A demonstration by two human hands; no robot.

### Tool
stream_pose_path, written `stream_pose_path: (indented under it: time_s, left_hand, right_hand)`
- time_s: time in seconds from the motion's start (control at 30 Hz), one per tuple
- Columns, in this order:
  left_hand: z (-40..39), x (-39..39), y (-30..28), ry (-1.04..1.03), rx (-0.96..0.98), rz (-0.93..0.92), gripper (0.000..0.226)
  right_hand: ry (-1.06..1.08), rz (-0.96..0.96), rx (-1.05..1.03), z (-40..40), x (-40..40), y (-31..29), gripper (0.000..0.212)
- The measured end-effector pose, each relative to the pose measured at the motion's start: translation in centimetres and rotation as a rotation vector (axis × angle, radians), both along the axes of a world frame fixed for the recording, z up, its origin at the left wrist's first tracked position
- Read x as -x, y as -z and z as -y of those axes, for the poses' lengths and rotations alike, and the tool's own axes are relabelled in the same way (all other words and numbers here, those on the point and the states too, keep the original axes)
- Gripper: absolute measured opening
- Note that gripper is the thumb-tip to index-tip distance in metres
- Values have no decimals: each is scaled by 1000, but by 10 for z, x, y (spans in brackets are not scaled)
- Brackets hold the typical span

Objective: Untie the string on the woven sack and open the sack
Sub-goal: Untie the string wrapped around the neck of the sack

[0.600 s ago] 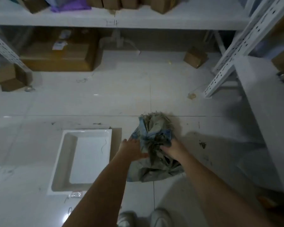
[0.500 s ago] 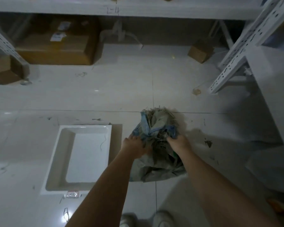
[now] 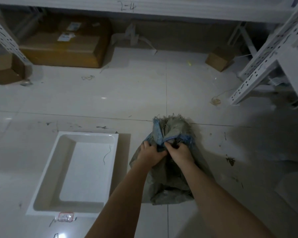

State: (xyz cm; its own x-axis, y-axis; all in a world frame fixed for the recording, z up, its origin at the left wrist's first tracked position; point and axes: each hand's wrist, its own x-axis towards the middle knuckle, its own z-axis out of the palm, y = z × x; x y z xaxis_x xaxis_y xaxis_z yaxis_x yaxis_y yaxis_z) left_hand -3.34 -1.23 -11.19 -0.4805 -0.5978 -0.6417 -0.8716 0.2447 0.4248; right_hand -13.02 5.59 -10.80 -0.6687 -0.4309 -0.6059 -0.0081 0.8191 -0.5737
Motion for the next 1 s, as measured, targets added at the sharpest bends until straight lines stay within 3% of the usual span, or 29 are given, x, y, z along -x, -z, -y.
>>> stream_pose_path:
  time_s: [0.13,0.2,0.33,0.47,0.63,0.73,1.0]
  left_hand:
    - [-5,7,-16,-83,-59,-117,72]
    - [-5,8,-33,-144,-122,-253,77]
    - [-6,4,-75,-242,-218,-459,63]
    - [-13,-6,-119,-240,-133,-509,59]
    - [-36,-25,-183,-238,-61,-614,60]
    - [-54,-33,-217,-231,77,-670,65]
    - [-93,-59,-265,-352,348,-834,47]
  right_hand:
    - [-68,12,41,-8,-1,-18,56]
    - [-44,25,98,-13,-1,-32,46]
    - [-22,74,219,-20,0,-74,28]
    - [-68,12,290,-28,-6,-120,10]
    - [-58,-67,353,-38,-22,-180,17]
    - [15,-165,361,-43,-34,-213,19]
    - [-12,-244,474,-72,-77,-273,19]
